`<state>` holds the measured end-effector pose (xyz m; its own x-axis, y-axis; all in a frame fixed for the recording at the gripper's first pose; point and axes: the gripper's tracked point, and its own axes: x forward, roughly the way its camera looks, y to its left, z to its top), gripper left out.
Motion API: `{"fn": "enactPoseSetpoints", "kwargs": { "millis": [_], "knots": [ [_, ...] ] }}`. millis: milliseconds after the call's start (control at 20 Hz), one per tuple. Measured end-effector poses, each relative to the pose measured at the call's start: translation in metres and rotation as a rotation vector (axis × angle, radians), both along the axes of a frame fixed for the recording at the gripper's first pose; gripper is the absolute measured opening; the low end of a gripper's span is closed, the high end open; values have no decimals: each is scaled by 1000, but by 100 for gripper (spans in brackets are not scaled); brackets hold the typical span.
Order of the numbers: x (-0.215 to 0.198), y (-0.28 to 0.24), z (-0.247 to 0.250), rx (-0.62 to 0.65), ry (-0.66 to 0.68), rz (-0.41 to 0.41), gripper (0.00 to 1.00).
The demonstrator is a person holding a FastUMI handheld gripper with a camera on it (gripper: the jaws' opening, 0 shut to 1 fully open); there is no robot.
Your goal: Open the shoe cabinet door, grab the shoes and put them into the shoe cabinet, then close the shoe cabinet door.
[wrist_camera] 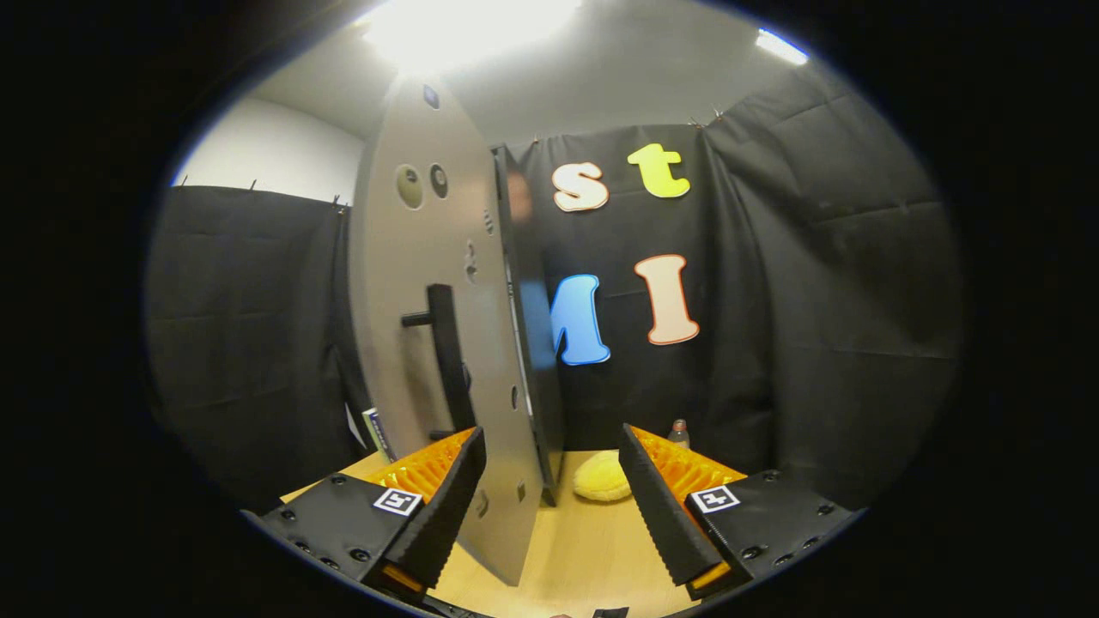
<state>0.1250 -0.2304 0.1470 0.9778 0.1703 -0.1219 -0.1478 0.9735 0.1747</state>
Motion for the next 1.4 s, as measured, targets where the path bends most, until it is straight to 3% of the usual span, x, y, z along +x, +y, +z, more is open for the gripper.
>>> {"fn": "enactPoseSetpoints", "kwargs": {
  "millis": [350, 450, 900, 1400],
  "knots": [
    [38, 3, 19, 21, -15, -44, 98],
    [35, 16, 20, 9, -14, -37, 98],
    [19, 37, 27, -91, -4, -180, 96],
    [9, 123, 29, -124, 18, -244, 96]
  ]
}}
